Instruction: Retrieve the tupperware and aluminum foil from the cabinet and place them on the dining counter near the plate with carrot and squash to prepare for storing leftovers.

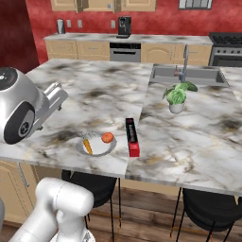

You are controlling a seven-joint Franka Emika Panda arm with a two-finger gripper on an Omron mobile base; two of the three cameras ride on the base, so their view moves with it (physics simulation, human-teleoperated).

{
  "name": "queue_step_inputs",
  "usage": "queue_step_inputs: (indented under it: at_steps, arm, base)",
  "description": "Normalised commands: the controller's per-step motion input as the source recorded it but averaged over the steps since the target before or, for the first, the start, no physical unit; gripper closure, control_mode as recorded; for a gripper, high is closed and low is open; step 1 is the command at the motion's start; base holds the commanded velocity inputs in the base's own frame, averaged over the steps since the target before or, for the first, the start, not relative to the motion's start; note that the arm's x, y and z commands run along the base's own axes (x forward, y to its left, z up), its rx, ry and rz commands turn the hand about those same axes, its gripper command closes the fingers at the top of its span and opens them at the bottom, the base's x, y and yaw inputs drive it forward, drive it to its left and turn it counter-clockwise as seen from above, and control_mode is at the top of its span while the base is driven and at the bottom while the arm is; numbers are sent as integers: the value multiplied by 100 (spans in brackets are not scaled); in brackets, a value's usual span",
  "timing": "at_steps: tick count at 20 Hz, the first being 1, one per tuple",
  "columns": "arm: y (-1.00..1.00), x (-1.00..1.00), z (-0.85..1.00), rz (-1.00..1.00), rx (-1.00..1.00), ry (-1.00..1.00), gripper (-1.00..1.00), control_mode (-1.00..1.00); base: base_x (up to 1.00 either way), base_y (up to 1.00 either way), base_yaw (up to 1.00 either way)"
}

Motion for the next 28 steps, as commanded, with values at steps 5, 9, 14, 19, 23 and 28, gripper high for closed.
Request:
queue_step_inputs:
  at_steps: [5, 9, 14, 19, 23, 28]
  arm:
    - [-4, 0, 0, 0, 0, 0, -100, -100]
    - [0, 0, 0, 0, 0, 0, -100, 100]
    - [0, 0, 0, 0, 0, 0, -100, 100]
    - [0, 0, 0, 0, 0, 0, -100, 100]
    - [0, 0, 0, 0, 0, 0, -100, 100]
    - [0, 0, 0, 0, 0, 0, -100, 100]
  base:
    - [0, 0, 0]
    - [0, 0, 0]
    - [-77, 1, 6]
    - [-64, 45, 29]
    - [-1, 87, 41]
    - [10, 100, 43]
